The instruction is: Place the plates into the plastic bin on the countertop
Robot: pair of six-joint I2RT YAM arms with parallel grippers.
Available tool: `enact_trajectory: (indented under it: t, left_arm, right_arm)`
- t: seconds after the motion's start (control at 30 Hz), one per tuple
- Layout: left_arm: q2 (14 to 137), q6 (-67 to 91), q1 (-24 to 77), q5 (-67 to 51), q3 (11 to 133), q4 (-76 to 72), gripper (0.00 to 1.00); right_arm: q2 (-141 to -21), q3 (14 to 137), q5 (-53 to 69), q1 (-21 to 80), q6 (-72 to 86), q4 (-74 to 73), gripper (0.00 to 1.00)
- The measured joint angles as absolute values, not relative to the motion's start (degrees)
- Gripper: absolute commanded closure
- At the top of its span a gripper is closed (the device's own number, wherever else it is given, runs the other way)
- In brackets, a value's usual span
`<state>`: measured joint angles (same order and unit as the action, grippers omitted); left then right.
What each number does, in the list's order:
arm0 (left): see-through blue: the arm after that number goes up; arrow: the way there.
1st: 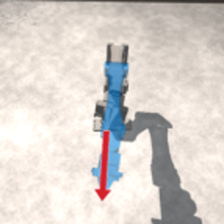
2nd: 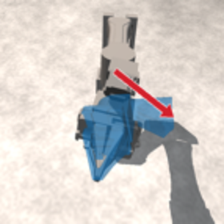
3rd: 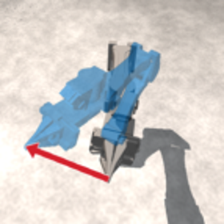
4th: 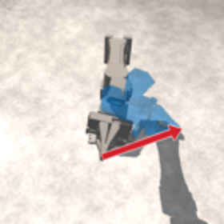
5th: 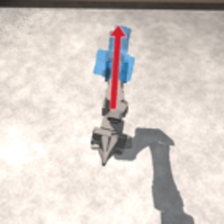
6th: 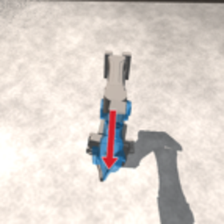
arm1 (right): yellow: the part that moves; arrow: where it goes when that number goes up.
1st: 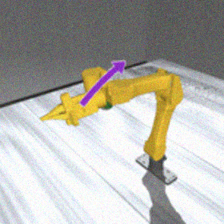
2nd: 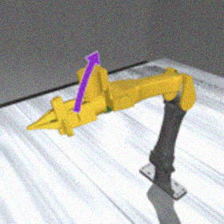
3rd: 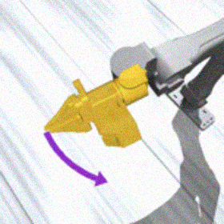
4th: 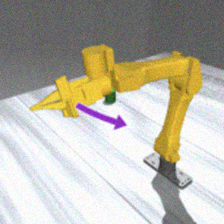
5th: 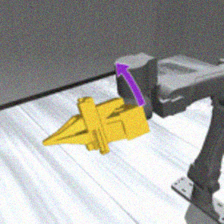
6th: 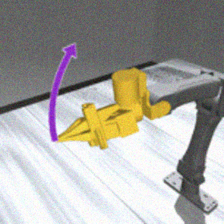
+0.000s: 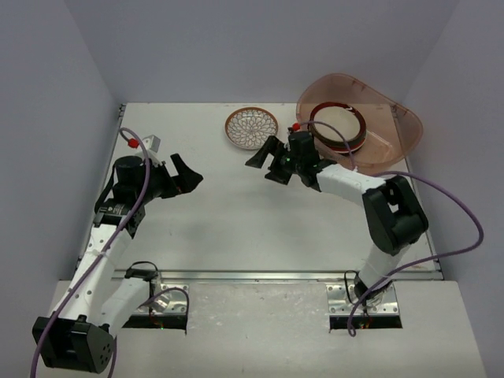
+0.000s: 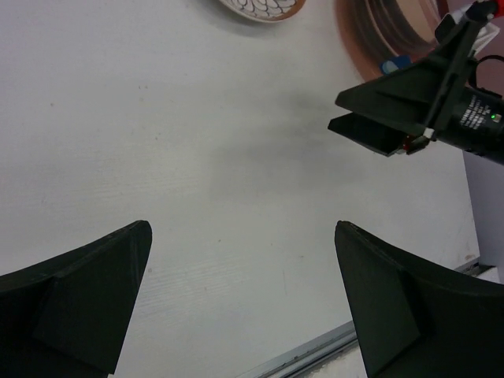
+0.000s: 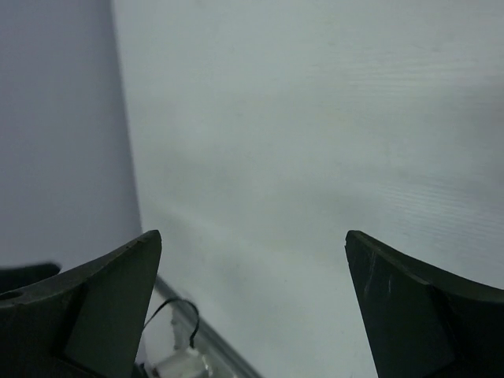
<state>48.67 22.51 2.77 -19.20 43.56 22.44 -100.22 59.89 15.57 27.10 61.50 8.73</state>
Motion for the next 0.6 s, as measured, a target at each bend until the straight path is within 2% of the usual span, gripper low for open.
enact_trajectory:
  t: [0.3, 0.43, 0.6]
  left_arm:
    - [47.74, 21.31, 3.05, -18.06, 41.15, 23.84, 0.00]
    - [47.64, 21.28, 3.66, -18.37, 41.10, 23.79, 0.00]
    - [47.65, 21.28, 4.47, -18.88, 40.81, 23.80, 0.00]
  right_arm:
    - [-118.34, 72.82, -6.27, 28.65, 68.20, 5.82, 0.01]
    - [-123.23, 79.20, -12.46, 28.58, 71.97, 5.32, 0.01]
    - [-132.48, 93.94, -17.15, 28.40, 75.82, -0.90, 0.01]
